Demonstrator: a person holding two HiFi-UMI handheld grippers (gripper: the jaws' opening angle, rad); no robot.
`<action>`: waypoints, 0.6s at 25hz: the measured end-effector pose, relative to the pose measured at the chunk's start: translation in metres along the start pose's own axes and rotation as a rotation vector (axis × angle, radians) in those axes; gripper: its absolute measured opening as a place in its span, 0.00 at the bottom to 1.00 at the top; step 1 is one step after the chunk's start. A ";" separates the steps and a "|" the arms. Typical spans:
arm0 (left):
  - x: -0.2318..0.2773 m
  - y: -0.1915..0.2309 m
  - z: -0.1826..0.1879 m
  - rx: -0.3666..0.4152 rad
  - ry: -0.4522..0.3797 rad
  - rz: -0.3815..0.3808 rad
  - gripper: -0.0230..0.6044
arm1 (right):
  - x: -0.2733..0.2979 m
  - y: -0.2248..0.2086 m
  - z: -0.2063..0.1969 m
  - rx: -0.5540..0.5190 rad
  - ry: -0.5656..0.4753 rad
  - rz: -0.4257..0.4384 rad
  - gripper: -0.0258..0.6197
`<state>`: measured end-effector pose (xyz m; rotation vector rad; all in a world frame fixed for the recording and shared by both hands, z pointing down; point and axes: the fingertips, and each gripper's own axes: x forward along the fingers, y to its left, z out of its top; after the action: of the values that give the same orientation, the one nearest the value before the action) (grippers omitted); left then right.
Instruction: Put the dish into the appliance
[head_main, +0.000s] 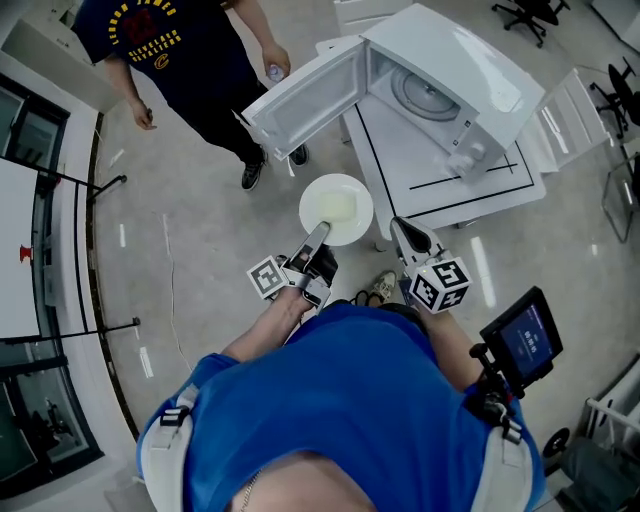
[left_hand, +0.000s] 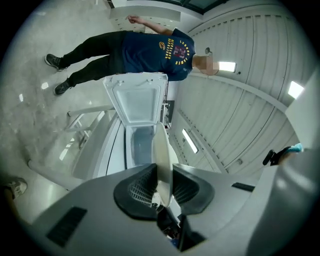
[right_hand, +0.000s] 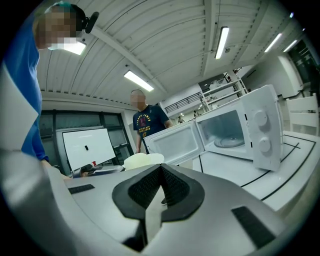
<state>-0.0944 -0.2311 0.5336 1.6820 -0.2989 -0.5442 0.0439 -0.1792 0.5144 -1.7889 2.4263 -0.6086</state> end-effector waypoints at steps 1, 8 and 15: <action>0.007 0.000 0.003 0.002 0.009 -0.002 0.14 | 0.002 -0.003 0.004 0.000 -0.005 -0.006 0.04; 0.063 0.009 0.007 0.000 0.047 0.007 0.14 | 0.006 -0.052 0.024 0.021 -0.026 -0.061 0.04; 0.115 0.031 0.009 -0.001 0.078 0.027 0.14 | 0.008 -0.095 0.034 0.037 -0.041 -0.098 0.04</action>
<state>0.0019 -0.3007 0.5419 1.6912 -0.2641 -0.4580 0.1371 -0.2190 0.5180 -1.8952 2.2982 -0.6143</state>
